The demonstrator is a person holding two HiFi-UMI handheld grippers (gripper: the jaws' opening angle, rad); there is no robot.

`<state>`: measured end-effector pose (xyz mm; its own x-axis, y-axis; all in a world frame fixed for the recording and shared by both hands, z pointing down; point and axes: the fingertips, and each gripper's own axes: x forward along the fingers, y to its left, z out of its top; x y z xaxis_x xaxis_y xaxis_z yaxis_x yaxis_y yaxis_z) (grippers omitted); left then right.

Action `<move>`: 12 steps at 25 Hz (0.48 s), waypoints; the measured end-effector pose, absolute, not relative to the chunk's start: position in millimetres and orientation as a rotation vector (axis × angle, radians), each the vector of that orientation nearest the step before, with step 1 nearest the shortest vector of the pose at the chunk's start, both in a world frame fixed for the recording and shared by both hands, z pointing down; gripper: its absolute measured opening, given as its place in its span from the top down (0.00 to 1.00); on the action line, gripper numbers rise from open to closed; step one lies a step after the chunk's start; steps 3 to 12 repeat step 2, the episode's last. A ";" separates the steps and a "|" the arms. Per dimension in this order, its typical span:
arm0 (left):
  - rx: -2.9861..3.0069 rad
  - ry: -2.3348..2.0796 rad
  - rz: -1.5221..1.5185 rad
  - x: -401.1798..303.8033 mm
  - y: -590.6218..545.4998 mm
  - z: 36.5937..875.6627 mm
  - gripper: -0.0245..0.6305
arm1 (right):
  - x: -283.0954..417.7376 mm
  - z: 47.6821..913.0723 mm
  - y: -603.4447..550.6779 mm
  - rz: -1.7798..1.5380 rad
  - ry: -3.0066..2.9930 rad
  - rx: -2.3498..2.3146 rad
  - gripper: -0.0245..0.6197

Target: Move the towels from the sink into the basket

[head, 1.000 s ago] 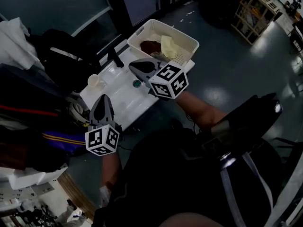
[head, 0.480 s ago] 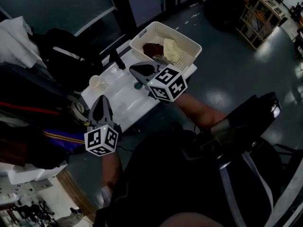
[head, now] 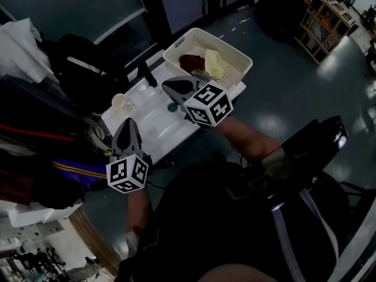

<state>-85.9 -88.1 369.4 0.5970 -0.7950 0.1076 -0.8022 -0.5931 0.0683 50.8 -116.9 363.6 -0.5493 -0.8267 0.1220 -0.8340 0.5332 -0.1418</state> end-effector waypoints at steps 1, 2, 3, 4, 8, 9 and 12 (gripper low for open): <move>2.704 -1.364 0.099 -86.6 -88.6 370.0 0.95 | 50.9 364.1 -117.7 0.285 -2.713 1.473 0.95; 2.700 -1.368 0.099 -87.5 -89.3 370.6 0.95 | 51.0 364.7 -118.5 0.286 -2.710 1.475 0.95; 2.700 -1.368 0.099 -87.5 -89.3 370.6 0.95 | 51.0 364.7 -118.5 0.286 -2.710 1.475 0.95; 2.700 -1.368 0.099 -87.5 -89.3 370.6 0.95 | 51.0 364.7 -118.5 0.286 -2.710 1.475 0.95; 2.700 -1.368 0.099 -87.5 -89.3 370.6 0.95 | 51.0 364.7 -118.5 0.286 -2.710 1.475 0.95; 2.700 -1.368 0.099 -87.5 -89.3 370.6 0.95 | 51.0 364.7 -118.5 0.286 -2.710 1.475 0.95; 2.700 -1.368 0.099 -87.5 -89.3 370.6 0.95 | 51.0 364.7 -118.5 0.286 -2.710 1.475 0.95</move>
